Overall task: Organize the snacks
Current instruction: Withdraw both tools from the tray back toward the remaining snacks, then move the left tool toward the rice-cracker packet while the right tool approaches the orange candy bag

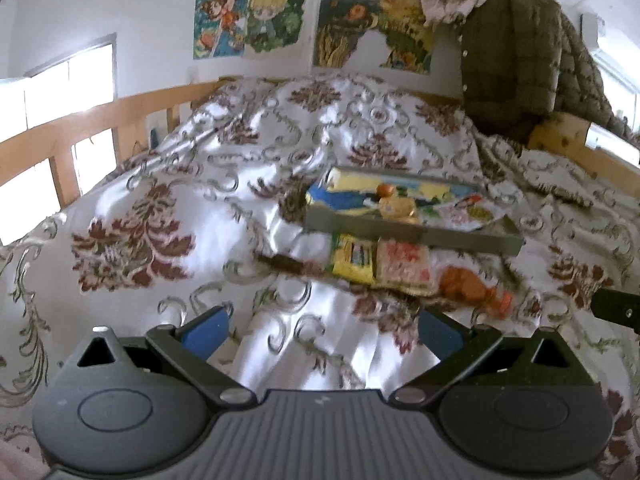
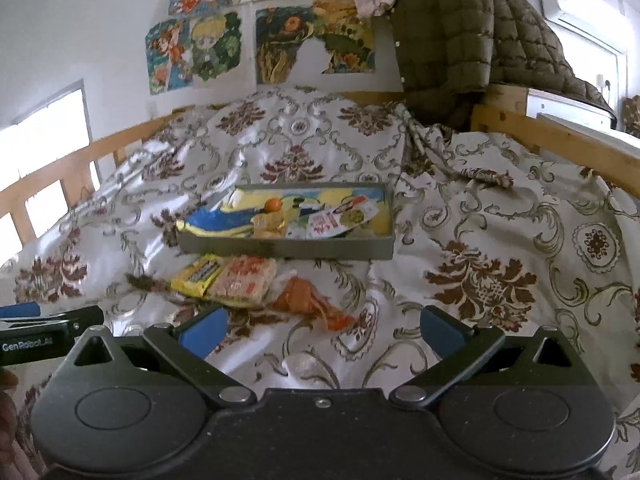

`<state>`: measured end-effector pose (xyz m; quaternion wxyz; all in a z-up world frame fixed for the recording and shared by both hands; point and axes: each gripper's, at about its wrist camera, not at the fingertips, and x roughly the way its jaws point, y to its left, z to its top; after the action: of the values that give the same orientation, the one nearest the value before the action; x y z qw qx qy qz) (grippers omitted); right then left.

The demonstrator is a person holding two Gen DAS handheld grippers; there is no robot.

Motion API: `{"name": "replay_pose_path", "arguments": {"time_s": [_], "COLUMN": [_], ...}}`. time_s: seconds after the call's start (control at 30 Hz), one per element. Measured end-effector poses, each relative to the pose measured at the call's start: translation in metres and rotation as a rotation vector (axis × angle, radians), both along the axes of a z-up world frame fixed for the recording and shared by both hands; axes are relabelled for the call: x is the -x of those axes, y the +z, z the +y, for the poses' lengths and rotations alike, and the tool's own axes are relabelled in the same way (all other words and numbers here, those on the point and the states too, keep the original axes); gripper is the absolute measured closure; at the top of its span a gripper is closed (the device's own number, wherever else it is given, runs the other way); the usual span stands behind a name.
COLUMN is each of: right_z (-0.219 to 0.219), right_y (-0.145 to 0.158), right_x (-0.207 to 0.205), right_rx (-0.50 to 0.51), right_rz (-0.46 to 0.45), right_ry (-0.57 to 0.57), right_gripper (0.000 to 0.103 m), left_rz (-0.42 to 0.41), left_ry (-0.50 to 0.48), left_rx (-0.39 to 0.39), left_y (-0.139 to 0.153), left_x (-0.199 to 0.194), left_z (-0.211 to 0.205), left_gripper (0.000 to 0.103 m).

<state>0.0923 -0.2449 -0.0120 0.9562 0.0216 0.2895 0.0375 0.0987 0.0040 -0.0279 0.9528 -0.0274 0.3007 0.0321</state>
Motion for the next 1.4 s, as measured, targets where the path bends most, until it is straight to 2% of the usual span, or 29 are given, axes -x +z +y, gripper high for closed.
{"name": "replay_pose_path", "arguments": {"time_s": [0.43,0.7,1.17,1.4], "right_z": [0.014,0.025,0.032,0.033], "right_y": [-0.023,-0.033,-0.033,-0.032], "right_x": [-0.015,-0.023,-0.046,-0.063], "right_rx": [0.038,0.053,0.060,0.070], "right_rz": [0.107,0.144,0.142,0.133], "right_ry": [0.039,0.075,0.108,0.126], "right_gripper": [0.001,0.001,0.001,0.001], "left_rz": [0.094,0.151,0.141,0.144], "left_ry": [0.044,0.061,0.080,0.068], "left_rx": [-0.039,-0.001,0.059,0.054], "left_y": [-0.012,-0.017,-0.025,-0.031], "left_x": [-0.009,-0.017,-0.035,-0.050], "left_z": [-0.001,0.003,0.012,0.012], "left_gripper": [0.000,0.000,0.000,0.000]}}
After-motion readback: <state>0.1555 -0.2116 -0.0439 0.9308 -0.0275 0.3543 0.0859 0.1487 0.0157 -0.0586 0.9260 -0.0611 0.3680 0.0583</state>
